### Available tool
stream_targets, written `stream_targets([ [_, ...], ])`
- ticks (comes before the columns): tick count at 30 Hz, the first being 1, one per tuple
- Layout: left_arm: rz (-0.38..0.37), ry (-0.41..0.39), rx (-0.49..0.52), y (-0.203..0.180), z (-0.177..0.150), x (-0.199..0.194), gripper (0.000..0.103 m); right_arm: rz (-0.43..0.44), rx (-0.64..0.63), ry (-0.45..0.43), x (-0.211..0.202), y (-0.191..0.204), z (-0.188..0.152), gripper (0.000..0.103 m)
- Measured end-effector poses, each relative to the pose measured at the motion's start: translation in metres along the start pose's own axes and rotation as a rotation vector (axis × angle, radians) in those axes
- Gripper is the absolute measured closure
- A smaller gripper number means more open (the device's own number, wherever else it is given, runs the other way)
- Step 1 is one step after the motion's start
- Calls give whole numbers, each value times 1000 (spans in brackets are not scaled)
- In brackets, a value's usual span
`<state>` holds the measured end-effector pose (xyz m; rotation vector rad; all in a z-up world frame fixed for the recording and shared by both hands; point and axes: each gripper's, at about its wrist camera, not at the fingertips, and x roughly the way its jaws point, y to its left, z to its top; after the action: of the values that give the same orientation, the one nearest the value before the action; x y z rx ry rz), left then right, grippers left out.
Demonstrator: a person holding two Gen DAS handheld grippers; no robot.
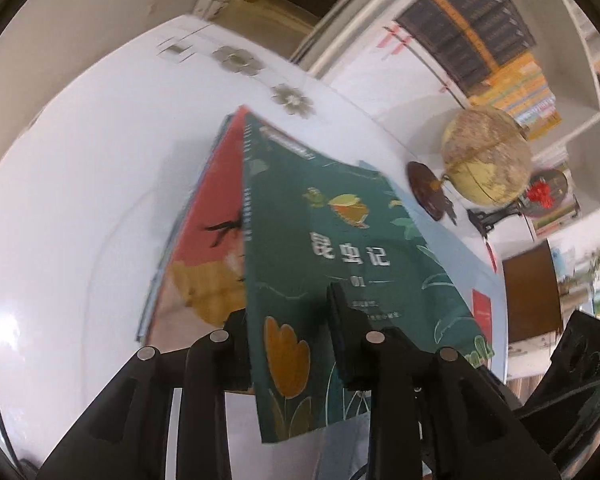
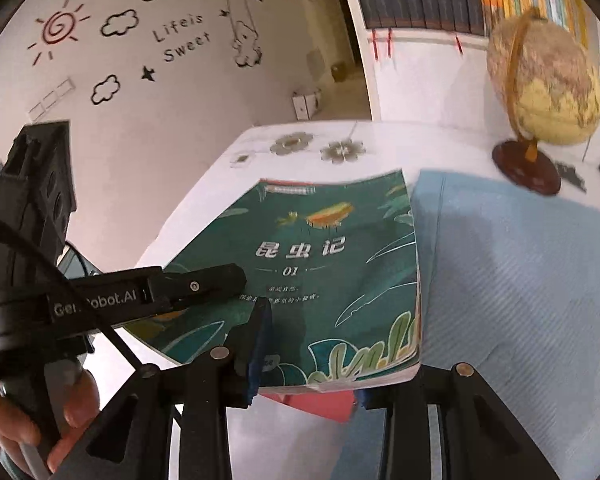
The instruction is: Organize books
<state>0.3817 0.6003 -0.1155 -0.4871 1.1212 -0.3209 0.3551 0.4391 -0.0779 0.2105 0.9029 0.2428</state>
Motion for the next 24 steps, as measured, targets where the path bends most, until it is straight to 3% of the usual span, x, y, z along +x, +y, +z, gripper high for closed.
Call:
stream_targets([
  [9,72,-21,-61,31,1,0,78,-9,50,100,31,6,-15,67],
  [21,83,-42,-134,56,-17,-24,78,18,8,92,37,24,-21,61],
  [24,92,-44,-134,54,-27,-29,78,50,-12,122,36,24,-22,49],
])
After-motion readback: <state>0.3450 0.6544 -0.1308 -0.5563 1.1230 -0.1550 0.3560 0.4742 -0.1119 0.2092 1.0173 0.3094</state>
